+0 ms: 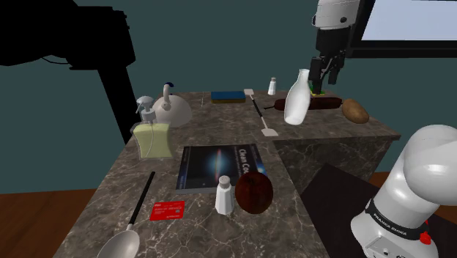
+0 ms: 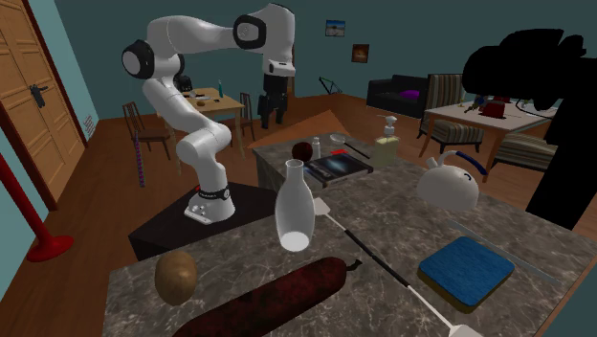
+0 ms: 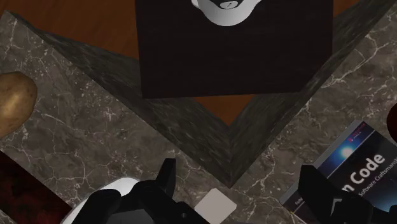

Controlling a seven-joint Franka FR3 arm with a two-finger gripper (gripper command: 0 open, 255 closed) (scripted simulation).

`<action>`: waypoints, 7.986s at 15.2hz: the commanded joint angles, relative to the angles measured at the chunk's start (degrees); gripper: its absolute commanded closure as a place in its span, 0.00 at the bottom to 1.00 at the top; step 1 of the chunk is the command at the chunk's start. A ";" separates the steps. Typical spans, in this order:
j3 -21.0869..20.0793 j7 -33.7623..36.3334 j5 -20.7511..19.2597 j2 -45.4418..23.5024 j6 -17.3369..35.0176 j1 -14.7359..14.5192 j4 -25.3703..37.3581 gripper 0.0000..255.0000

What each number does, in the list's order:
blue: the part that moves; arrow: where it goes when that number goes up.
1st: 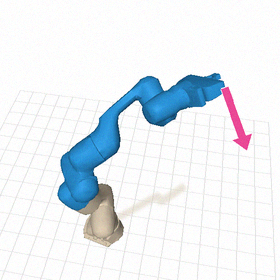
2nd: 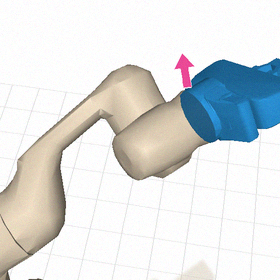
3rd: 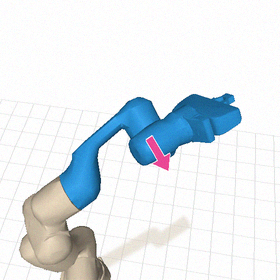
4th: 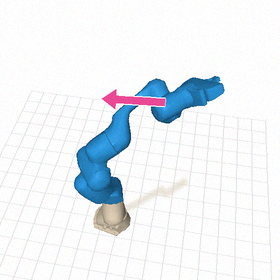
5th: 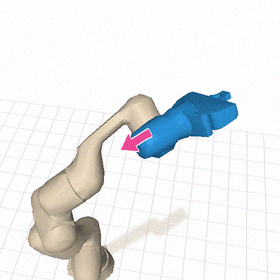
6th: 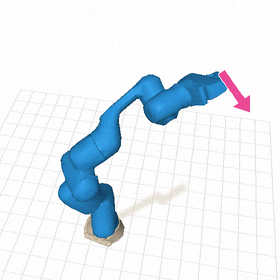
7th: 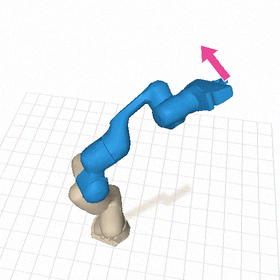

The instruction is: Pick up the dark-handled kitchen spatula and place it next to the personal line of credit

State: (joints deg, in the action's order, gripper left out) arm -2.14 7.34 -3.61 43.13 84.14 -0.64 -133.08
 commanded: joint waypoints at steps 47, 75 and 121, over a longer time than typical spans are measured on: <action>3.61 24.31 1.22 -50.65 51.07 10.32 8.67 1.00; 0.82 29.47 1.11 -37.45 40.56 7.65 5.80 1.00; -37.88 80.79 14.18 -23.83 42.45 -14.35 -9.26 1.00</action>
State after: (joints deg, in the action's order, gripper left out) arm -39.69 87.88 10.83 19.96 125.58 -15.19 -141.97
